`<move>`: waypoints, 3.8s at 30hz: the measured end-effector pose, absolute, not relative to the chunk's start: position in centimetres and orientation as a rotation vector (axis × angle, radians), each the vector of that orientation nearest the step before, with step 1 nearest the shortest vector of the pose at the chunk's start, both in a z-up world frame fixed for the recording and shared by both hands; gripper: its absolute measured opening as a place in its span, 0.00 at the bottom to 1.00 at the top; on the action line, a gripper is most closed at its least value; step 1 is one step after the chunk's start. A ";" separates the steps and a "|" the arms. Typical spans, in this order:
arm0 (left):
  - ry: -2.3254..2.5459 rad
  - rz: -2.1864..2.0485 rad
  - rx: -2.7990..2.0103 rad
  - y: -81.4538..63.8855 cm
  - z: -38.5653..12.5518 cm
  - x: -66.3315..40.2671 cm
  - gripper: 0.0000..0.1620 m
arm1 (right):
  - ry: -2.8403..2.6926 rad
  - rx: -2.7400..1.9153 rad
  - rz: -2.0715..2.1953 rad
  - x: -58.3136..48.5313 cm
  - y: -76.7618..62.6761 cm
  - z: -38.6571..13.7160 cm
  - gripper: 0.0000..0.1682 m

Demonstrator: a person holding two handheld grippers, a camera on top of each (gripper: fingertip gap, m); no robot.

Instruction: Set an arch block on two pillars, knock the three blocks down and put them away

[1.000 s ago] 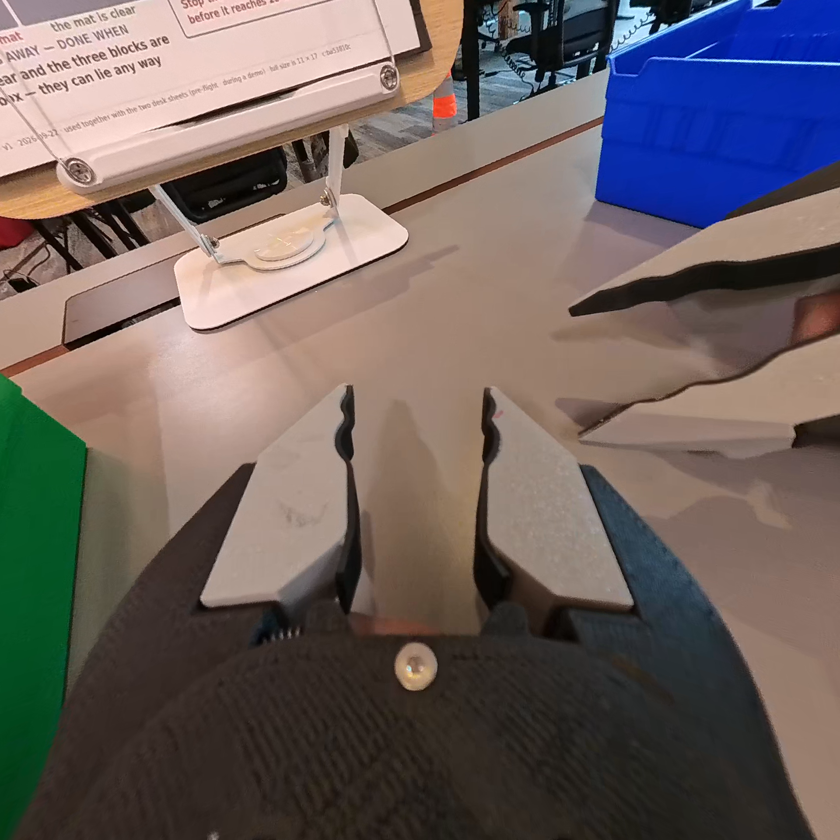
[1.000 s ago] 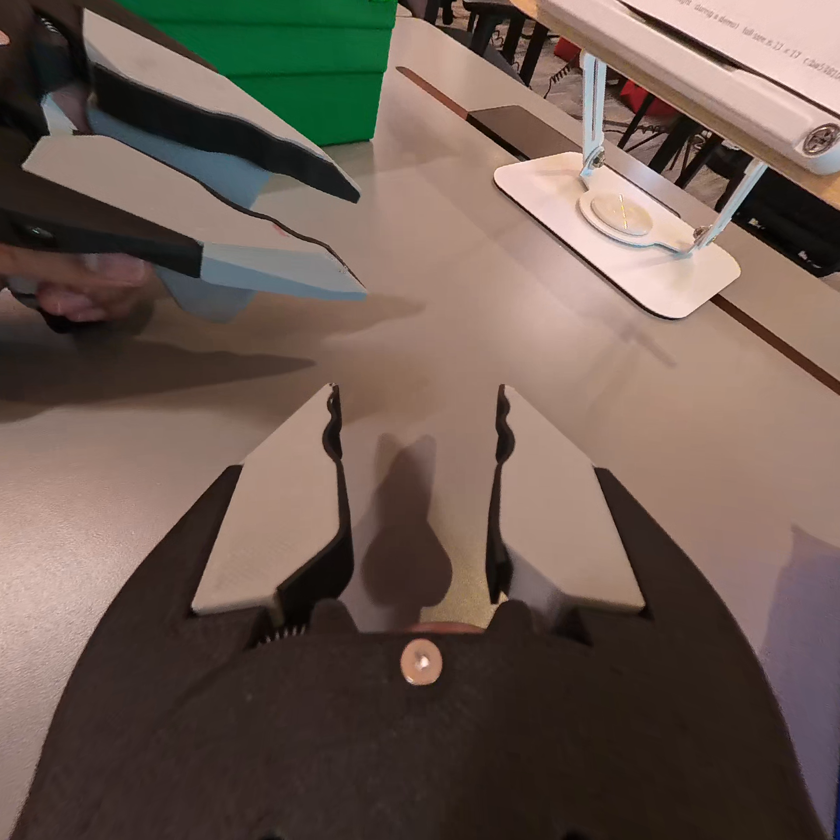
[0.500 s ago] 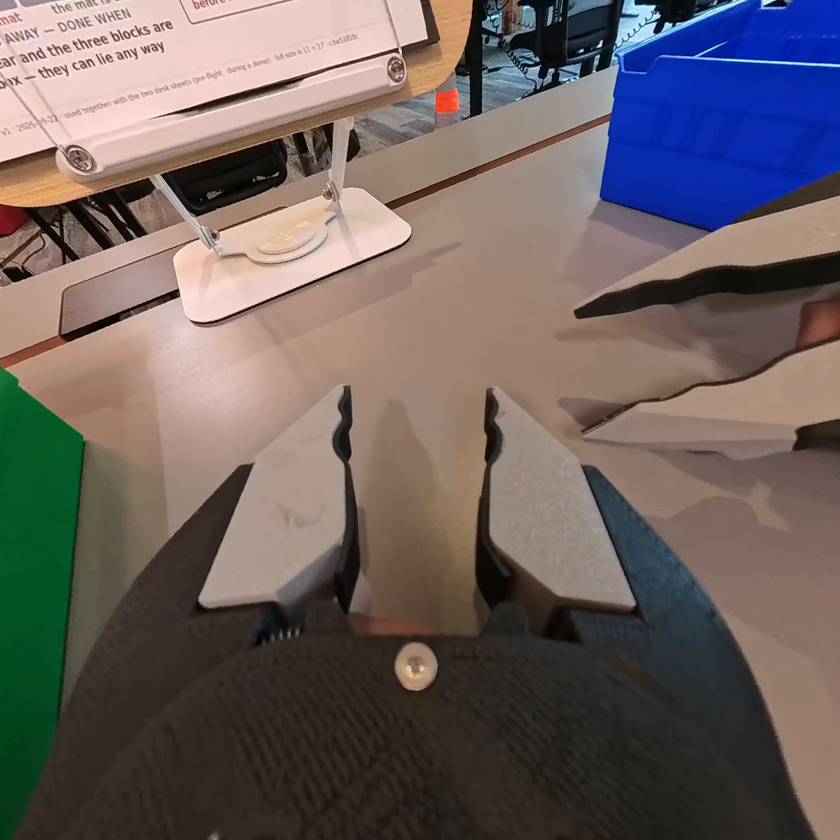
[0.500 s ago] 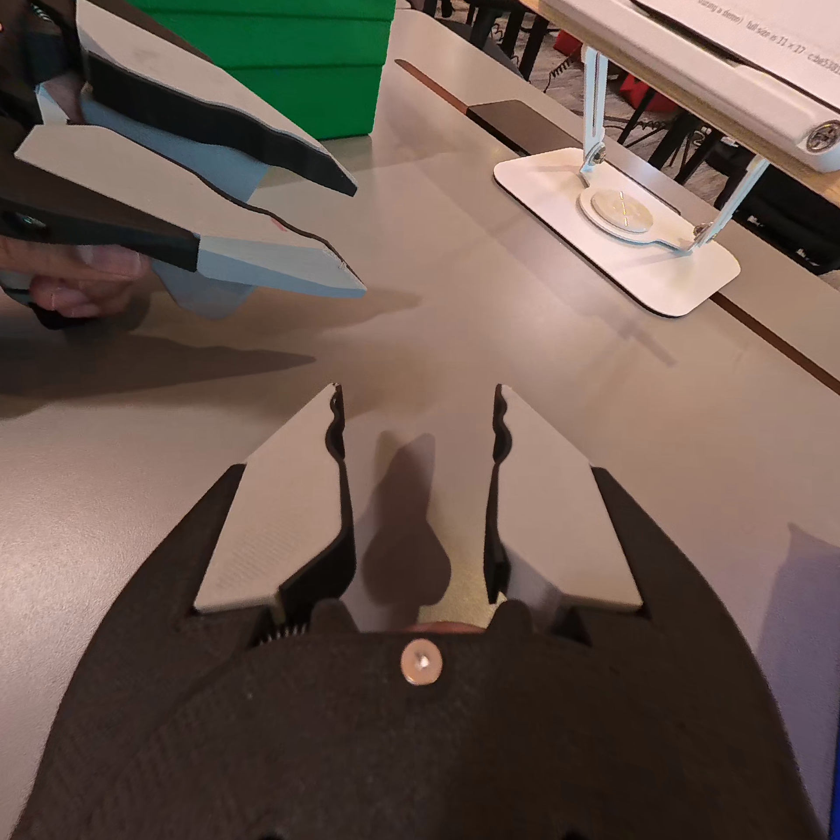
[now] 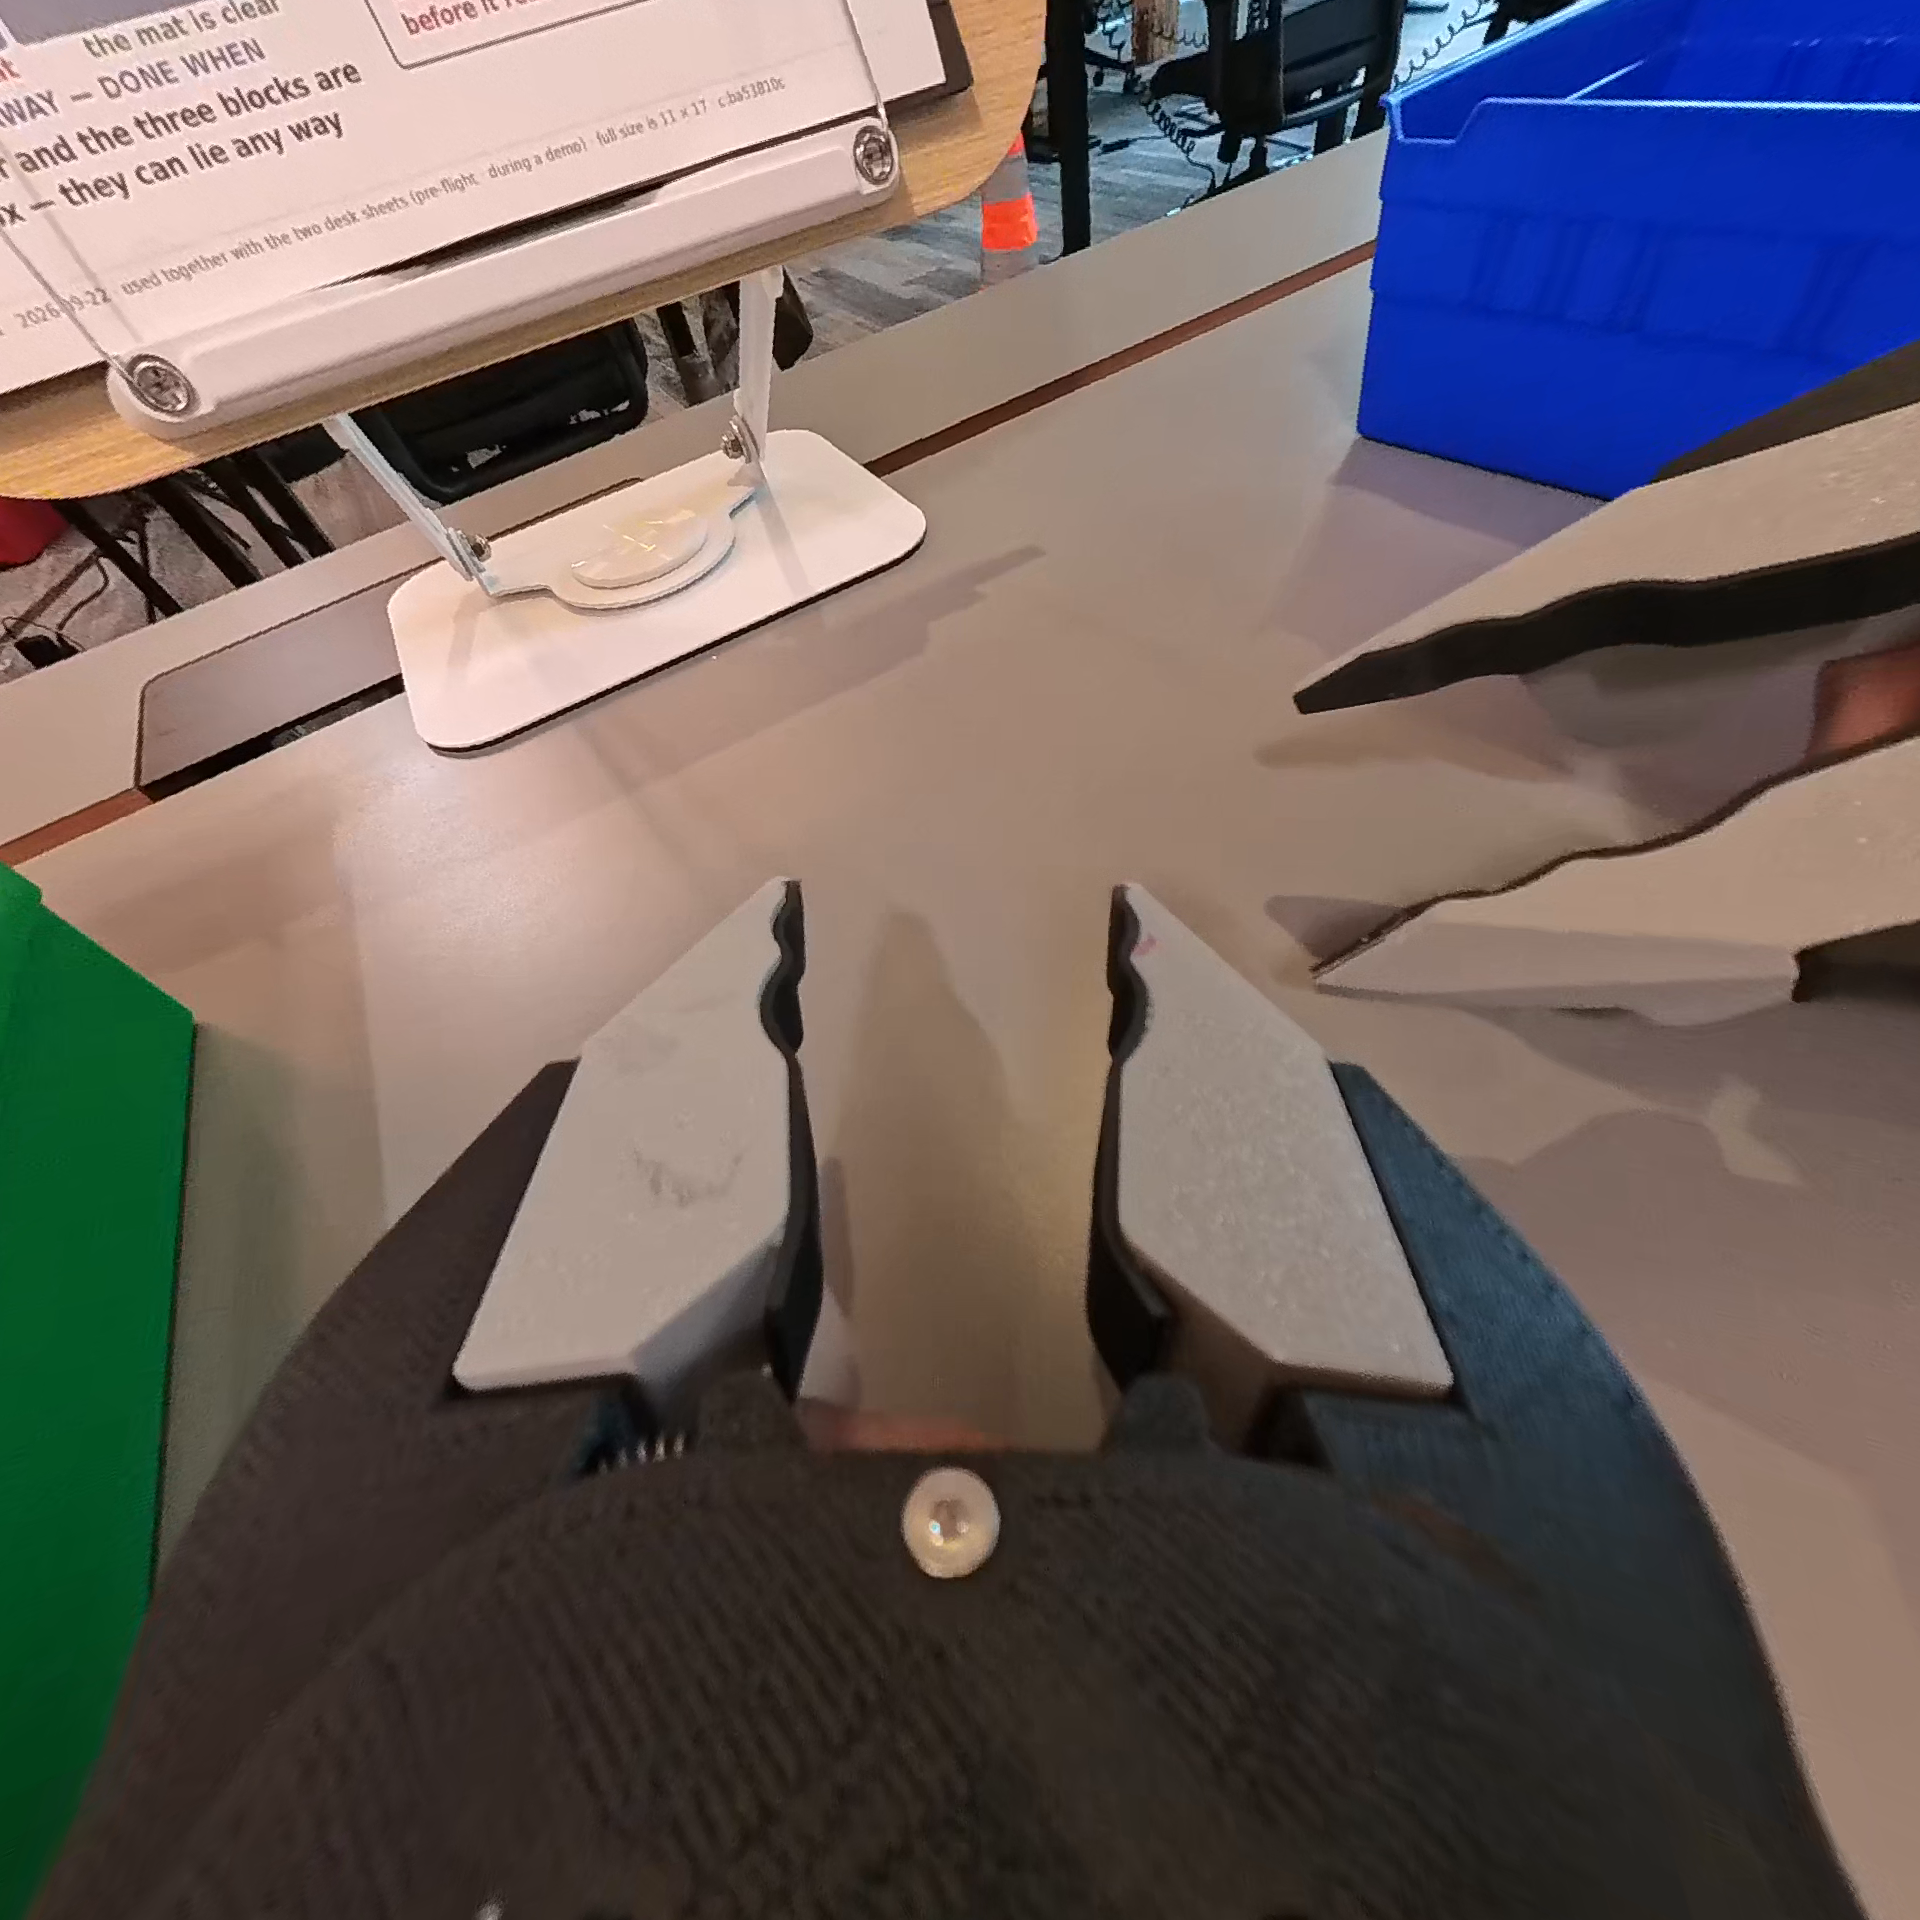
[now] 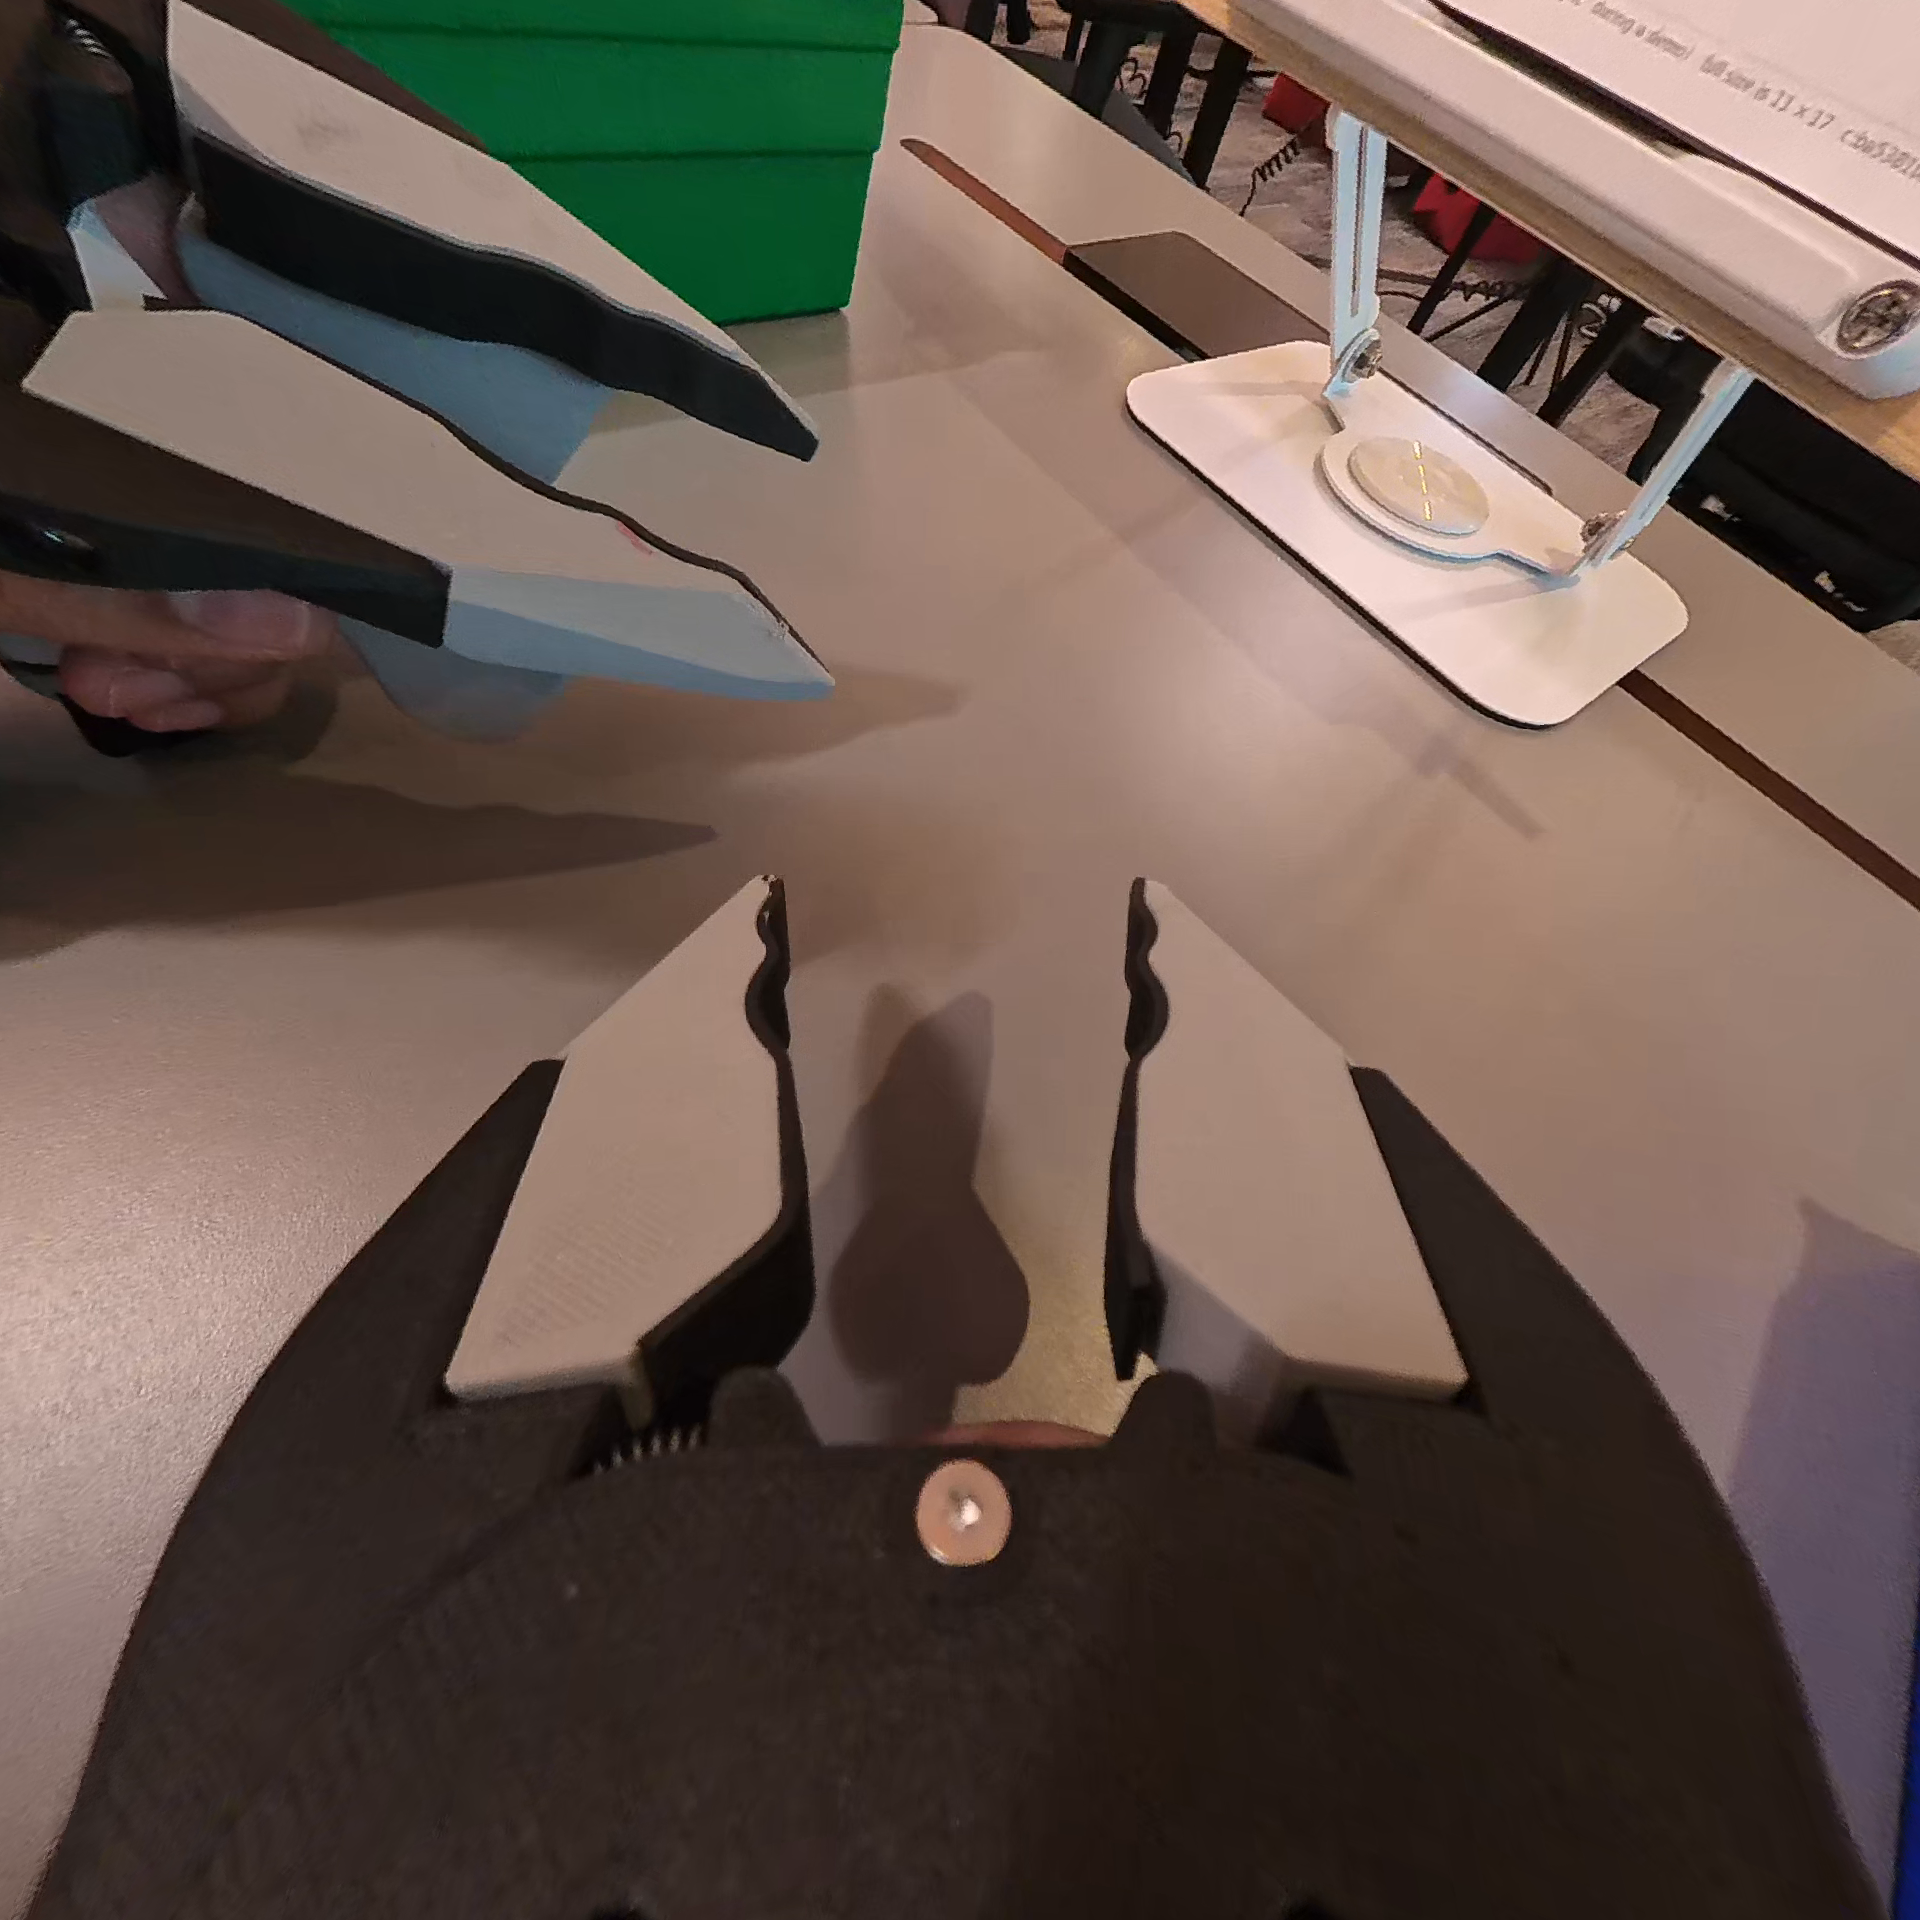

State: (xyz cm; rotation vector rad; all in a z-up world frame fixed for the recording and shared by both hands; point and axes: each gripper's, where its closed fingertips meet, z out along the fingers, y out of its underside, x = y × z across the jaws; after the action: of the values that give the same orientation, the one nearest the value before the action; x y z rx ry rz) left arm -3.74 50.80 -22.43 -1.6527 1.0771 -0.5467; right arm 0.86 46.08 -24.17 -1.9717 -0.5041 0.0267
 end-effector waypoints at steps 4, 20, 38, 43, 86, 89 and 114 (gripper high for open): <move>1.088 -0.533 -1.639 50.6 -22.4 -3.7 0.35 | -0.506 -1.972 0.019 0.9 46.1 -24.2 0.37; 1.018 -0.578 -1.624 50.6 -21.5 -4.8 0.35 | -0.459 -1.948 0.046 1.3 46.2 -23.6 0.37; 0.821 -0.654 -1.662 45.9 -17.7 -18.7 0.39 | -0.518 -1.935 0.011 0.8 46.1 -23.7 0.37; 0.695 -0.492 -1.724 51.4 -12.9 -26.5 0.38 | -0.537 -1.930 -0.007 0.6 46.1 -23.7 0.37; 1.503 -0.995 -1.199 42.9 -12.8 -12.4 0.18 | -0.700 -1.441 0.699 -5.7 39.4 -13.8 0.27; 1.519 -1.152 -1.108 39.6 -13.5 -9.2 0.18 | -0.747 -1.345 0.824 -6.4 37.2 -12.1 0.25; 1.438 -1.345 -1.344 40.7 -19.8 -4.7 0.37 | -0.858 -1.754 0.556 -2.2 41.1 -20.6 0.18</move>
State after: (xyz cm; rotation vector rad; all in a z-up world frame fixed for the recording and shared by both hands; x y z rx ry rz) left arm -4.75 40.66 -19.77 -1.3443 1.4385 -1.3446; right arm -2.20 41.12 -20.64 -1.7539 -0.8584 0.5560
